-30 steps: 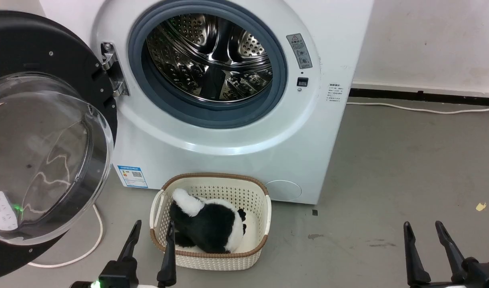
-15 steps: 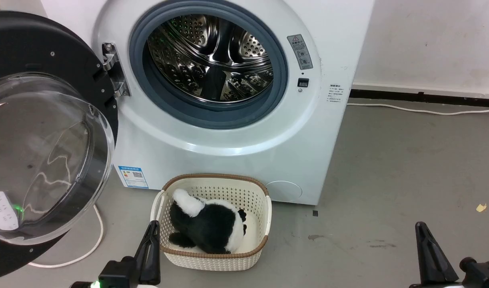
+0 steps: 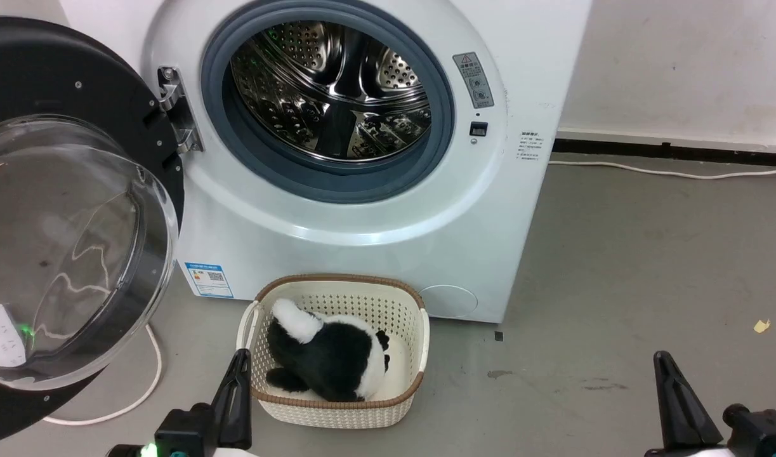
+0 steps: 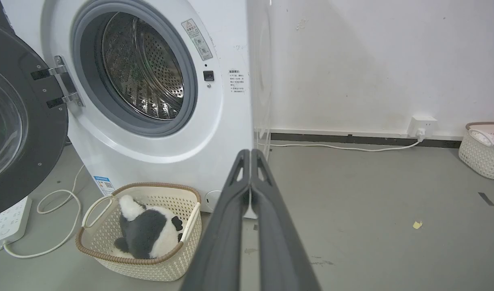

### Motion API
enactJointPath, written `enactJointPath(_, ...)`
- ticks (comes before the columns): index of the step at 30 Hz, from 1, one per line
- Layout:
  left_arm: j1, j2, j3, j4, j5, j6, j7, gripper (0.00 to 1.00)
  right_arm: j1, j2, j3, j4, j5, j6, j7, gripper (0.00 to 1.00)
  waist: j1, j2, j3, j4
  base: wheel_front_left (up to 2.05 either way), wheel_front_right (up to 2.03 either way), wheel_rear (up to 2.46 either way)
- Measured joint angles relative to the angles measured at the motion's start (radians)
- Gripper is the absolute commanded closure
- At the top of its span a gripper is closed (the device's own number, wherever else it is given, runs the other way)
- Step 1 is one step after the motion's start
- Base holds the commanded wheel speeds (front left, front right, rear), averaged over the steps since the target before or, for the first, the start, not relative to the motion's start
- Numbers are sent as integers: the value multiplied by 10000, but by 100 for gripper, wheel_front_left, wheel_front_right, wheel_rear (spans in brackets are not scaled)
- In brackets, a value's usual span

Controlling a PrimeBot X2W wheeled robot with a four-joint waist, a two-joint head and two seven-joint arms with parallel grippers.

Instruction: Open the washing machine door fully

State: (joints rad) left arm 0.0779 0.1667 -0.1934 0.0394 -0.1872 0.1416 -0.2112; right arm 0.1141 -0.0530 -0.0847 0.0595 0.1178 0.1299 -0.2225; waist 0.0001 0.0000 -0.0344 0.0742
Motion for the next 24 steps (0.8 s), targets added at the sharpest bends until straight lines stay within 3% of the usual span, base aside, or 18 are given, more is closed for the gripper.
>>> enactJointPath(24,-144,-278,468,-63,445,-318,527,100,-203,0,217,-104,-303,0,537,100,0,0,84,-182,0,0,0)
